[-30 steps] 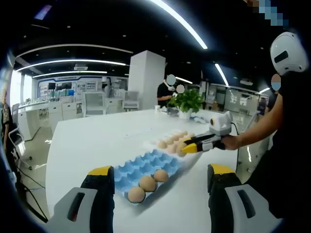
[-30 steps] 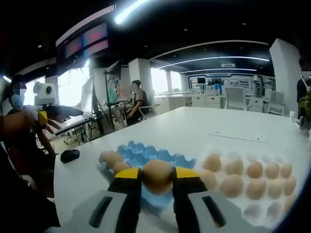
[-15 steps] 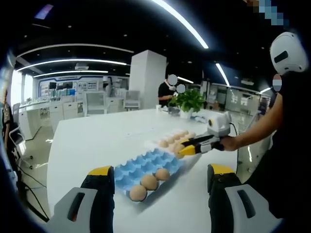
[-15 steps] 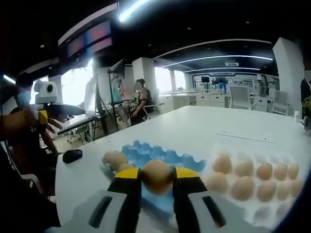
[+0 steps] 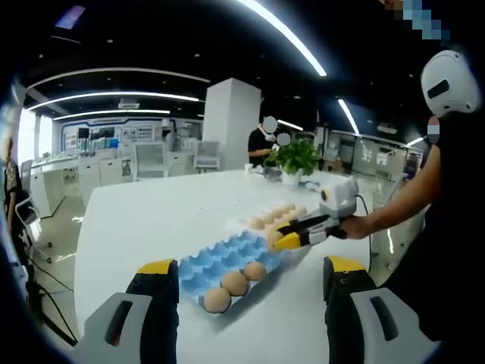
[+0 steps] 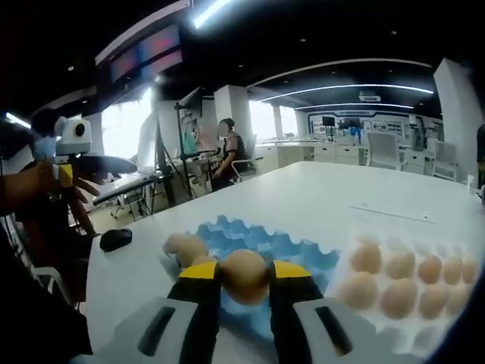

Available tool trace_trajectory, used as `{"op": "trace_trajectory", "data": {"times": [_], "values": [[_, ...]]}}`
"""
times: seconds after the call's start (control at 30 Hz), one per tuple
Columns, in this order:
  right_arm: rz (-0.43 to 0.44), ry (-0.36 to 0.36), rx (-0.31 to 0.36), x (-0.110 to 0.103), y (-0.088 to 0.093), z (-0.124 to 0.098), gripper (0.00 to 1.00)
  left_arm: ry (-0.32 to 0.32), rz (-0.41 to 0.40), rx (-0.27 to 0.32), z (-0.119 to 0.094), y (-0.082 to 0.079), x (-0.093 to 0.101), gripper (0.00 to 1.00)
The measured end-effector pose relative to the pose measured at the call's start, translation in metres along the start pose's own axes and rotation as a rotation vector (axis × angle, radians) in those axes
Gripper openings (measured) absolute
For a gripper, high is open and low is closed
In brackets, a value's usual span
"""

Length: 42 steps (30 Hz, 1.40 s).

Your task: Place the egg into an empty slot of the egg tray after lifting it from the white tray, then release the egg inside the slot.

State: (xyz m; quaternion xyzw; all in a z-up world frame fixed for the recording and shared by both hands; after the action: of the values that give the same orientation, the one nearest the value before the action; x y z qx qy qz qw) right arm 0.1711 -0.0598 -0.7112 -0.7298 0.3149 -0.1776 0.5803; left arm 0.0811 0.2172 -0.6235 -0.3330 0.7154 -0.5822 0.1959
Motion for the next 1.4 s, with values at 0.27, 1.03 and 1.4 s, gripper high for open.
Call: {"op": "trace_trajectory", "data": {"times": [0.27,1.03,1.4], "values": [[0.000,-0.008,-0.029,-0.001,0.008,0.008,0.25,-0.006,-0.003,-0.001,-0.001,0.000,0.000,0.79],[-0.048,-0.044,-0.077,-0.002,0.027,0.020,0.25,-0.011,-0.006,-0.002,-0.002,0.000,-0.003,0.79],[-0.108,-0.083,-0.064,-0.005,0.029,0.020,0.26,-0.008,-0.003,-0.004,-0.002,-0.001,-0.003,0.79]]}}
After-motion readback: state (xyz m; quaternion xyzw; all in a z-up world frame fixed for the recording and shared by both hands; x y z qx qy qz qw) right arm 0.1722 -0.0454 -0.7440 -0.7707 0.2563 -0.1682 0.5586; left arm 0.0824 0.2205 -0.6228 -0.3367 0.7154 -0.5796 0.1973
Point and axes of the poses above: the point that each gripper's makers call its tool centre point, and the gripper's own axes: z roughly forward along the fingers, x roughly to its right, y roughly out of its underside, the point moved 9 cm from there along -z, roughly backward along the fingers, and after that the axes turned 1 degree about x, right-handed, at the moved point
